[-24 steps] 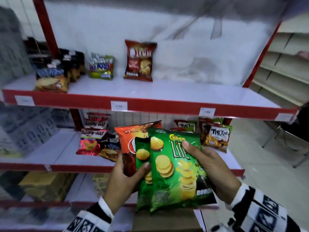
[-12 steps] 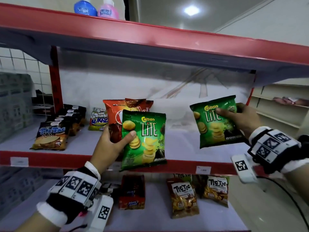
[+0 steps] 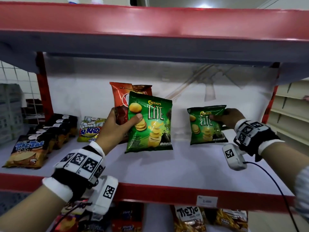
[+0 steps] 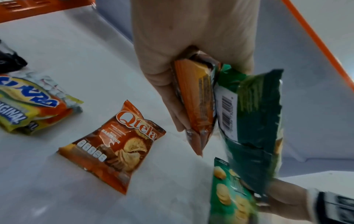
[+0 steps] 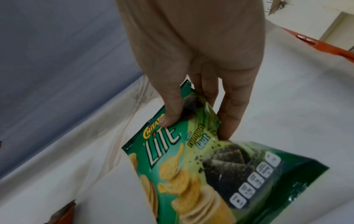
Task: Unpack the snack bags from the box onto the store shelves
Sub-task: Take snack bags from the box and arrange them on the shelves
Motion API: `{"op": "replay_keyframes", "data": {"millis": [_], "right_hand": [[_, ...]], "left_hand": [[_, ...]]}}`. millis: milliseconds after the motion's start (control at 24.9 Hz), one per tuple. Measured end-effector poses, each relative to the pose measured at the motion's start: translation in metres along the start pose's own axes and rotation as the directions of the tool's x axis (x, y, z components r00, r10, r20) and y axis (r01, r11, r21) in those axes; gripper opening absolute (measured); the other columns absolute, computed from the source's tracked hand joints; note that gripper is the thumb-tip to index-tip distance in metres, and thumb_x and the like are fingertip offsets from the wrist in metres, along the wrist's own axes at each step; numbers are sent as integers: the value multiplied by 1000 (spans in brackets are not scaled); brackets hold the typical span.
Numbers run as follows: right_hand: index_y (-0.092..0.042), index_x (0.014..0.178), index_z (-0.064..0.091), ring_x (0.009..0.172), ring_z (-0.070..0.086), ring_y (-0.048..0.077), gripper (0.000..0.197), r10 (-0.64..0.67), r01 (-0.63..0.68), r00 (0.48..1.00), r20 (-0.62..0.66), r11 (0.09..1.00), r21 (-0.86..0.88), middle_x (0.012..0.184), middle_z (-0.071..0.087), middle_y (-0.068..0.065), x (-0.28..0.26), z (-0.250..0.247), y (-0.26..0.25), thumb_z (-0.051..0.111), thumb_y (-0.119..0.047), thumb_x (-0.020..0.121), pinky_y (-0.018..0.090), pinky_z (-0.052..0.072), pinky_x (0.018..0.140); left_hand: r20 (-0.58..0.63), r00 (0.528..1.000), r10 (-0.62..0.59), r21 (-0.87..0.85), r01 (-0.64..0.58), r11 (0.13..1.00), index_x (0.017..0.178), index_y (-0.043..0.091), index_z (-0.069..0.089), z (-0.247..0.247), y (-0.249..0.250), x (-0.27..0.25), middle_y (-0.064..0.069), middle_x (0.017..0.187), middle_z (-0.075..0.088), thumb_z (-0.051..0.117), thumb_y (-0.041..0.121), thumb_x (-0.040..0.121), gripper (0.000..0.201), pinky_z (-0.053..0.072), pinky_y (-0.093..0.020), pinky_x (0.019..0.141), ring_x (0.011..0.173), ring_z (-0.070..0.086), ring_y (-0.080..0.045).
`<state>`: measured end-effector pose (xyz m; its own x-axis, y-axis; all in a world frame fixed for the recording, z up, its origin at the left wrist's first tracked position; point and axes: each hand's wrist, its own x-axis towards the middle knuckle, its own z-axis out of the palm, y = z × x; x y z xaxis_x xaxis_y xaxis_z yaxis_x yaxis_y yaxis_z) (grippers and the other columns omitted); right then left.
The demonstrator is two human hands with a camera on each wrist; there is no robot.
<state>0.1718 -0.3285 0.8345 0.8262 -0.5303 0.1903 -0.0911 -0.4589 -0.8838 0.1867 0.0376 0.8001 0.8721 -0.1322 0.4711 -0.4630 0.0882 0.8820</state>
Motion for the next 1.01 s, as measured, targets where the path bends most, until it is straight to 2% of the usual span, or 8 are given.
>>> {"op": "replay_keyframes", "data": {"millis": [201, 402, 483, 563, 684, 845, 925, 1006], "right_hand": [[9, 107, 60, 84, 60, 30, 35, 108, -111, 994, 34, 990, 87, 96, 62, 20, 17, 27, 17, 72, -12, 83, 42, 55, 73], [10, 102, 60, 66, 58, 28, 27, 173, -173, 985, -21, 985, 8, 76, 61, 18, 33, 38, 22, 69, -8, 85, 35, 56, 61], [13, 103, 60, 77, 63, 35, 31, 186, -188, 981, -47, 981, -41, 84, 64, 23, 36, 37, 27, 69, -11, 86, 38, 58, 77], [13, 107, 59, 87, 62, 39, 31, 185, -188, 981, -51, 980, -61, 86, 63, 24, 36, 37, 28, 67, -9, 87, 51, 51, 91], [12, 104, 59, 80, 60, 36, 27, 205, -211, 977, -67, 973, -93, 85, 61, 21, 33, 28, 27, 66, -8, 87, 52, 52, 85], [4, 71, 53, 72, 61, 34, 36, 212, -249, 968, -137, 892, -377, 79, 61, 21, 15, 14, 6, 69, -24, 86, 40, 50, 64], [3, 85, 57, 90, 60, 35, 36, 30, -160, 973, -230, 803, -574, 89, 62, 21, 4, 12, -13, 66, -32, 88, 37, 49, 69], [-7, 119, 55, 103, 62, 31, 54, -92, 32, 986, -141, 925, -378, 109, 64, 12, -16, 16, -39, 64, -47, 85, 39, 50, 89]], "left_hand": [[69, 997, -40, -29, 42, 999, 119, 29, 55, -4, -1, 30, 8, 107, 72, 75, 48, 59, 66, 54, -44, 90, 98, 70, -13], [136, 990, -35, -24, 39, 999, 121, 28, 56, -13, 1, 52, 8, 108, 72, 75, 46, 64, 62, 55, -42, 88, 98, 70, -12], [155, 987, -36, -38, 42, 998, 121, 27, 56, -12, 0, 57, 6, 109, 72, 75, 45, 65, 62, 55, -39, 88, 99, 70, -13], [177, 984, -26, -44, 34, 998, 118, 27, 58, -11, 0, 58, 8, 107, 73, 74, 44, 64, 58, 56, -32, 84, 97, 70, -11], [218, 976, -9, -22, 15, 1000, 118, 26, 58, -3, 2, 60, 8, 107, 73, 73, 45, 63, 60, 55, -24, 79, 96, 70, -8], [243, 970, -19, -12, 22, 1000, 126, 21, 54, 1, 3, 59, 5, 112, 70, 74, 45, 62, 71, 55, -25, 81, 98, 69, -8], [242, 970, -29, -13, 34, 999, 127, 21, 53, 3, 6, 59, 3, 114, 70, 75, 43, 65, 69, 54, -33, 89, 101, 68, -12], [231, 973, -25, -30, 33, 999, 127, 21, 52, 5, 11, 60, 2, 115, 69, 75, 41, 68, 67, 52, -39, 94, 103, 68, -15]]}}
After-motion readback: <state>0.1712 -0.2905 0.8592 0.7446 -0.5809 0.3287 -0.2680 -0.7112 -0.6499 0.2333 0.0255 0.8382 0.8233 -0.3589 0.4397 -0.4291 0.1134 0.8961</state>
